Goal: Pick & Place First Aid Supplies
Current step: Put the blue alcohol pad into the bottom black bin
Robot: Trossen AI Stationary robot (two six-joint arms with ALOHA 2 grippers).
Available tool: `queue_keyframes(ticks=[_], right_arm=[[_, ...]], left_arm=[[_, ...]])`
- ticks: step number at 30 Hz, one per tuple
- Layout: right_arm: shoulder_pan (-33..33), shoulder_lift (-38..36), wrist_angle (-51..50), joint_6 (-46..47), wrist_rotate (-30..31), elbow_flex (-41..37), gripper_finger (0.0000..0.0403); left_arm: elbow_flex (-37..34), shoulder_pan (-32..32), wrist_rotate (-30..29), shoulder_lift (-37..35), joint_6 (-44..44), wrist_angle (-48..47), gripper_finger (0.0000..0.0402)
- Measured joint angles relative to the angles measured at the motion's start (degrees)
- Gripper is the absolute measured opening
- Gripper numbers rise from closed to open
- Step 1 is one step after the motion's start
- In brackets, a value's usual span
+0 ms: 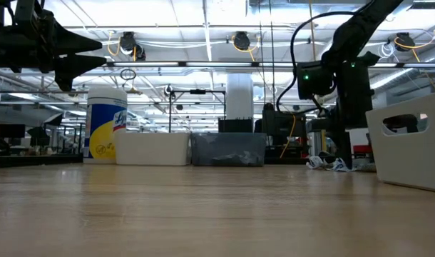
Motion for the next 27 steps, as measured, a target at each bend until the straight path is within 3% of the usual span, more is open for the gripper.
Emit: queue_keyframes(ticks=[12,20,27], right_arm=[[-0.2,0.7,-1.3,-1.9,0.5,0.0,0.0009],[-0.2,-0.8,-3.1,-4.2,-2.3,0.6,0.0003],[1.0,-5.7,-14.8,-10.8,-4.5,6.5,0.0002]], left_arm=[[0.0,0.0,0.0,0.0,0.0,0.0,0.0196],[0.0,0.0,0.0,0.0,0.0,0.0,0.0196],[0.0,0.0,0.0,0.0,0.0,0.0,0.0196]])
